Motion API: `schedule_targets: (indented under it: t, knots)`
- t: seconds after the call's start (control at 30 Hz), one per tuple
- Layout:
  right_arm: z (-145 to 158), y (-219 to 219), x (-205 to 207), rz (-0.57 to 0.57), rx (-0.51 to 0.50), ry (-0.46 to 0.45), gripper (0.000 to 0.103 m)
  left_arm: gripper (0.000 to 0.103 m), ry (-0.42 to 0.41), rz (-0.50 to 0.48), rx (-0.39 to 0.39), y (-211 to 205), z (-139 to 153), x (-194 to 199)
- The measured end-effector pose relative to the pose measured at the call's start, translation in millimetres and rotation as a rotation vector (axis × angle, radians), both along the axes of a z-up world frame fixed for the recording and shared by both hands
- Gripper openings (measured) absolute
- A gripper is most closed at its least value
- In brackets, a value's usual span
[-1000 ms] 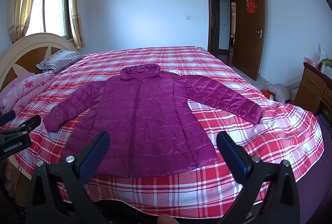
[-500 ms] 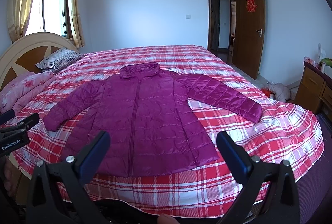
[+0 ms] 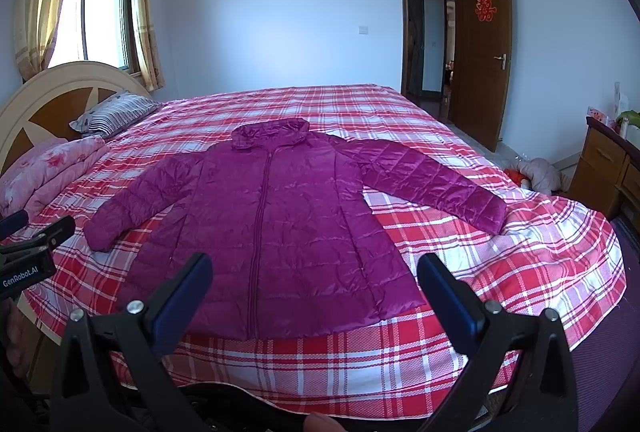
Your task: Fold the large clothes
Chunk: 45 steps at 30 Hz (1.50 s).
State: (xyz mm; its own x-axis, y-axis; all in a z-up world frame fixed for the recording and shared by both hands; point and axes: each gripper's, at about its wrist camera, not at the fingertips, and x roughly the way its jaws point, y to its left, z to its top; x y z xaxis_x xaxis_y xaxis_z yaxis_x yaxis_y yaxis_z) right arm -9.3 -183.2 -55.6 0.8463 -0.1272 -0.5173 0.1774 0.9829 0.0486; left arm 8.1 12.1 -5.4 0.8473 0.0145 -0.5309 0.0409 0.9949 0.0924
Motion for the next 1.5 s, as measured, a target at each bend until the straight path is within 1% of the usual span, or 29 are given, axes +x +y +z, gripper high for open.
schedule_targets:
  t: [0.97, 1.1, 1.23, 1.37, 1.43, 1.5]
  knots:
    - [-1.0, -2.1, 1.9, 0.0, 0.004, 0.006, 0.103, 0.102, 0.007, 0.007, -0.008, 3.2, -1.2, 5.3]
    - [-6.2, -1.8, 2.0, 0.003, 0.013, 0.015, 0.103, 0.102, 0.015, 0.004, -0.007, 3.1, -3.2, 7.0]
    - [-13.0, -6.5, 11.3, 0.005, 0.027, 0.04, 0.103, 0.102, 0.023, -0.012, 0.003, 0.1, -8.1, 14.1]
    - [-25.8, -17.4, 28.9, -0.019, -0.002, 0.075, 0.103, 0.102, 0.041, -0.002, 0.029, -1.5, -17.2, 34.7]
    - [-33.1, -27.0, 38.0, -0.03, 0.001, 0.094, 0.103, 0.102, 0.044, -0.001, 0.03, -0.9, -19.9, 43.2]
    - [-42.1, -37.4, 46.5, -0.06, -0.012, 0.108, 0.103, 0.102, 0.053, -0.001, 0.041, -2.1, -23.6, 54.9]
